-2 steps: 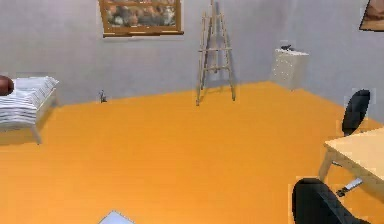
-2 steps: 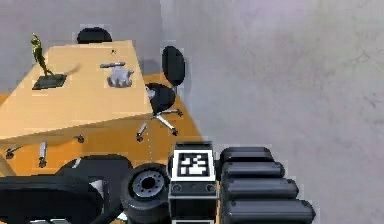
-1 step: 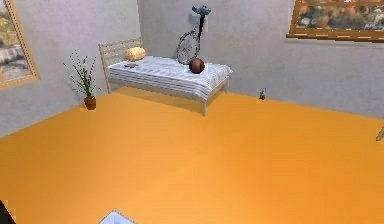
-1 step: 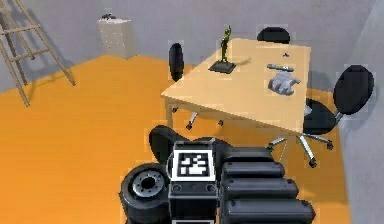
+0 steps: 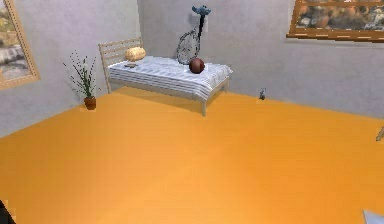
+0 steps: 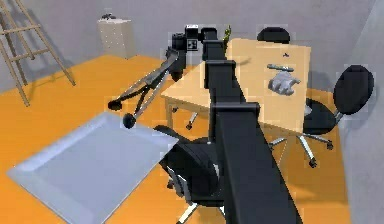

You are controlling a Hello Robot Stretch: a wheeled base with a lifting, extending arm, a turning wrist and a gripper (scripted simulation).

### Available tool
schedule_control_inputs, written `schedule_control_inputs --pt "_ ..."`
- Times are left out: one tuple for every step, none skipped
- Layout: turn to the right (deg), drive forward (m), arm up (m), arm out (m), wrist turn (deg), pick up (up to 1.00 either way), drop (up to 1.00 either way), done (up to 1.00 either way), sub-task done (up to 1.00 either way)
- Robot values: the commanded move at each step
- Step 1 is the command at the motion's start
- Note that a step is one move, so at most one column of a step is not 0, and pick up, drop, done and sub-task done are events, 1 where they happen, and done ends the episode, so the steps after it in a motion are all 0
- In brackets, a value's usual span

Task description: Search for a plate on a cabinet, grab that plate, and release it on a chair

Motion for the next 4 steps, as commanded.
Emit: schedule_control_inputs --pt "0.0 0.00 0.00 0.00 45.0 0.00 0.00 0.00 0.00" --pt "0.0 0.00 0.00 0.00 45.0 0.00 0.00 0.00 0.00" --pt "0.0 0.00 0.00 0.00 45.0 0.00 0.00 0.00 0.00" --pt "0.0 0.00 0.00 0.00 30.0 0.00 0.00 0.00 0.00"
